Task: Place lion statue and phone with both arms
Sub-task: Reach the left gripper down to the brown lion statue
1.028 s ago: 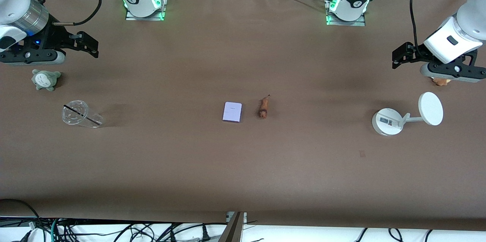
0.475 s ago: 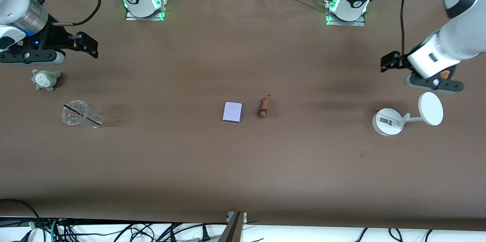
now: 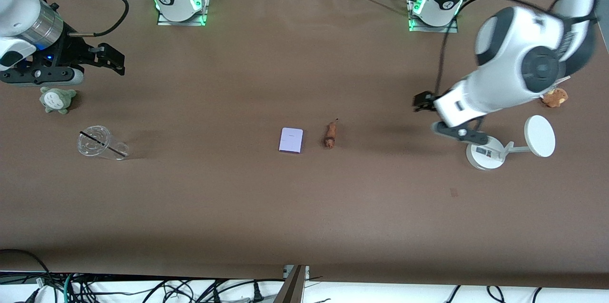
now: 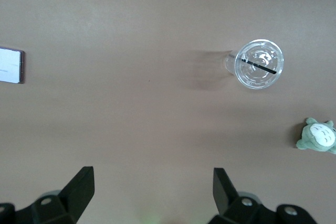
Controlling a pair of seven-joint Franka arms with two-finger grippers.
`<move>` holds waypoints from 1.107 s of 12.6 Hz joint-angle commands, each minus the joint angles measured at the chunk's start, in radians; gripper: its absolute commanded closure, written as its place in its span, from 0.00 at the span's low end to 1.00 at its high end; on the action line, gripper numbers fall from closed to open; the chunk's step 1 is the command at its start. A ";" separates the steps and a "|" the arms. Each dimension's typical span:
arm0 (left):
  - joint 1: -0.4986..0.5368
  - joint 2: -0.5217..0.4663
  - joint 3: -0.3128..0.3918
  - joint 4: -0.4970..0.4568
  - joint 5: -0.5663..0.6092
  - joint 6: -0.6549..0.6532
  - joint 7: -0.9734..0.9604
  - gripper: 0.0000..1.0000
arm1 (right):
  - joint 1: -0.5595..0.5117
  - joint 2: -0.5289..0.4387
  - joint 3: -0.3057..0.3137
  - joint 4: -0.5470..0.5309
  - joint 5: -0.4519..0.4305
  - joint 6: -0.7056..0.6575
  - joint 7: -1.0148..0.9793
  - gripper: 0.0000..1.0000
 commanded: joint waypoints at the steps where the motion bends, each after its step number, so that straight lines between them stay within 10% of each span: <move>1: -0.068 0.092 -0.017 0.011 -0.007 0.158 -0.038 0.00 | -0.012 0.010 0.011 0.028 0.004 -0.017 0.005 0.00; 14: -0.355 0.420 -0.012 -0.027 0.349 0.703 -0.632 0.00 | -0.012 0.016 0.011 0.026 0.004 -0.017 0.004 0.00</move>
